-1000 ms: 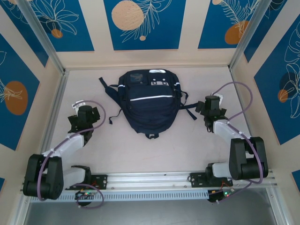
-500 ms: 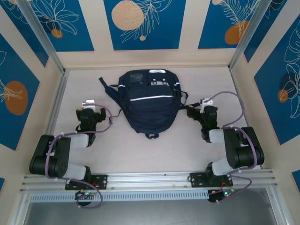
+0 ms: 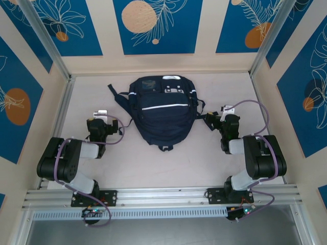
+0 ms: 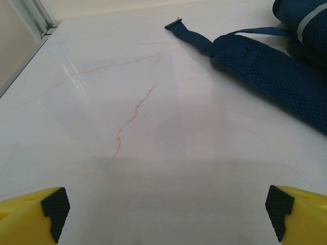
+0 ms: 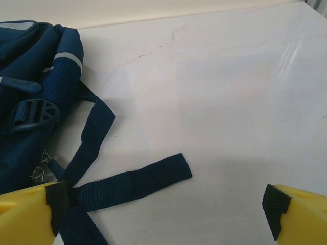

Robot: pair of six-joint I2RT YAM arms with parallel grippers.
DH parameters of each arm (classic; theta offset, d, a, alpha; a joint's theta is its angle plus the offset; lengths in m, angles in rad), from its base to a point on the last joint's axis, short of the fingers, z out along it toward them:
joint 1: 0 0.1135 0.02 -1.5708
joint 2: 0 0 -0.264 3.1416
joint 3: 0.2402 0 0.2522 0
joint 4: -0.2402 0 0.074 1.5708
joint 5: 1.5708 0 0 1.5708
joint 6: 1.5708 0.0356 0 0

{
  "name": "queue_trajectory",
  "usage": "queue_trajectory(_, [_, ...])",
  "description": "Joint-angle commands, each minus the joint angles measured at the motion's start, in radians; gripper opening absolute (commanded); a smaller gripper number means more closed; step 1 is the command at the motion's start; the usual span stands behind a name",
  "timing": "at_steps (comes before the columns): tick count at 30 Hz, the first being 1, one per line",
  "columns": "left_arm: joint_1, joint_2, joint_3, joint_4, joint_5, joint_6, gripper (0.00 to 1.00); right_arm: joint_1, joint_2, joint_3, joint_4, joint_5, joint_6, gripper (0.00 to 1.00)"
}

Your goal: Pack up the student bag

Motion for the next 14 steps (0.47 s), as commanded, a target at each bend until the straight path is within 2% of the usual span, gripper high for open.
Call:
queue_trajectory(1, [0.015,-0.002,0.017,0.036,0.02,0.009,1.0,0.0,0.0,0.015,0.017,-0.007,0.01,0.99])
queue_trajectory(14, [0.015,0.0,0.023,0.028,0.019,0.009,1.0,0.004,-0.004,0.005,0.035,-0.004,0.005,0.99])
